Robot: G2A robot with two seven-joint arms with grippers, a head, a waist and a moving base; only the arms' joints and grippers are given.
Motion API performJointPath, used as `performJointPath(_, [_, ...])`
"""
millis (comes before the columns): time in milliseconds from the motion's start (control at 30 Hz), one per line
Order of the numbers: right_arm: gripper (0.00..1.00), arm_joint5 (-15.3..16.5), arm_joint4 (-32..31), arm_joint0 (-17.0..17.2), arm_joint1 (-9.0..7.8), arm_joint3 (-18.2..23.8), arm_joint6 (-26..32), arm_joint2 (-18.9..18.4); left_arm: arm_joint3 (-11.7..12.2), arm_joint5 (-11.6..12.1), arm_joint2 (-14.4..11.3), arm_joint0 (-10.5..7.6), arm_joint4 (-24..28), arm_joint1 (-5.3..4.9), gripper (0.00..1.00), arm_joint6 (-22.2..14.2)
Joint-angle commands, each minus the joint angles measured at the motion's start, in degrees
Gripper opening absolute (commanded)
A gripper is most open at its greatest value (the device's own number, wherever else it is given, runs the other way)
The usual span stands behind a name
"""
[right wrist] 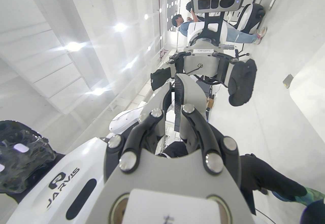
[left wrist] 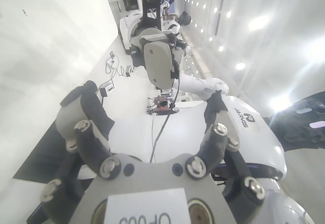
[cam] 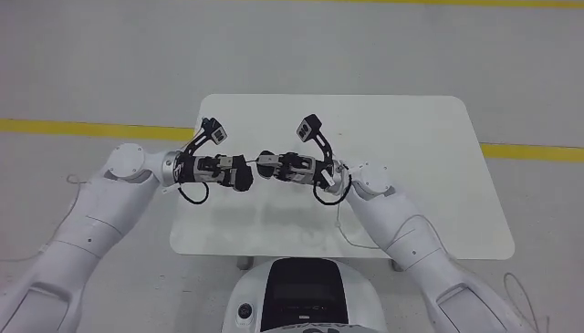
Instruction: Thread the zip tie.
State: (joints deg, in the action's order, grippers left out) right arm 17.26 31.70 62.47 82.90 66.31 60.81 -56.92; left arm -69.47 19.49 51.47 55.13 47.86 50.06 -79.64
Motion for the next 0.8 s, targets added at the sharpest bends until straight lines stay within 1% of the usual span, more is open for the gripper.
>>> performJointPath(0, [0.0, -0.05, 0.02, -0.04, -0.02, -0.16, -0.06, 0.11, -0.4, -0.01, -0.32, -0.05, 0.24, -0.17, 1.0, 0.0])
performJointPath(33, [0.0, -0.12, 0.02, -0.1, -0.02, -0.25, -0.1, 0.19, -0.49, -0.01, -0.41, -0.07, 0.35, -0.25, 1.0, 0.0])
performJointPath(67, [0.0, -0.33, -0.08, -0.2, -0.02, -0.45, -0.19, 0.34, -0.63, -0.01, -0.48, -0.1, 0.57, -0.35, 0.97, 0.0])
performJointPath(100, [0.0, -0.48, -0.27, -0.31, -0.02, -0.6, -0.36, 0.45, -0.75, -0.01, -0.52, -0.1, 0.77, -0.41, 0.83, 0.0])
performJointPath(133, [0.0, -0.62, -0.43, -0.42, -0.01, -0.71, -0.54, 0.56, -0.79, -0.01, -0.52, -0.08, 0.95, -0.47, 0.78, 0.0])
performJointPath(167, [0.0, -0.87, -0.73, -0.53, -0.02, -0.9, -0.8, 0.71, -0.84, -0.01, -0.52, -0.06, 1.13, -0.54, 0.67, 0.0])
performJointPath(200, [0.0, -1.01, -1.05, -0.63, -0.03, -0.99, -1.12, 0.78, -0.81, -0.01, -0.47, -0.03, 1.31, -0.58, 0.51, 0.0])
performJointPath(233, [0.0, -1.22, -1.35, -0.68, -0.05, -1.07, -1.37, 0.9, -0.74, -0.01, -0.39, 0.03, 1.46, -0.61, 0.46, 0.0])
performJointPath(333, [0.0, -1.89, -2.16, -0.81, -0.12, -1.09, -1.97, 1.13, -0.47, -0.01, -0.08, 0.18, 1.49, -0.73, 0.38, 0.0])
performJointPath(367, [0.0, -2.08, -2.28, -0.84, -0.14, -1.06, -2.04, 1.17, -0.38, -0.01, 0.04, 0.23, 1.38, -0.75, 0.37, 0.0])
performJointPath(533, [0.0, -3.01, -3.11, -0.83, -0.34, -1.05, -2.37, 1.29, 0.12, -0.01, 0.79, 0.29, -0.39, -0.81, 0.24, 0.0])
performJointPath(600, [0.0, -3.29, -3.25, -0.88, -0.41, -1.08, -2.35, 1.31, 0.24, -0.01, 1.09, 0.32, -0.99, -0.79, 0.22, 0.0])
performJointPath(700, [0.0, -3.83, -3.57, -1.05, -0.48, -1.22, -2.3, 1.48, 0.73, -0.01, 1.64, 0.45, -1.51, -0.71, 0.23, 0.0])
performJointPath(767, [0.0, -4.17, -3.77, -1.19, -0.5, -1.3, -2.34, 1.68, 0.77, -0.01, 1.89, 0.56, -1.72, -0.6, 0.2, 0.0])
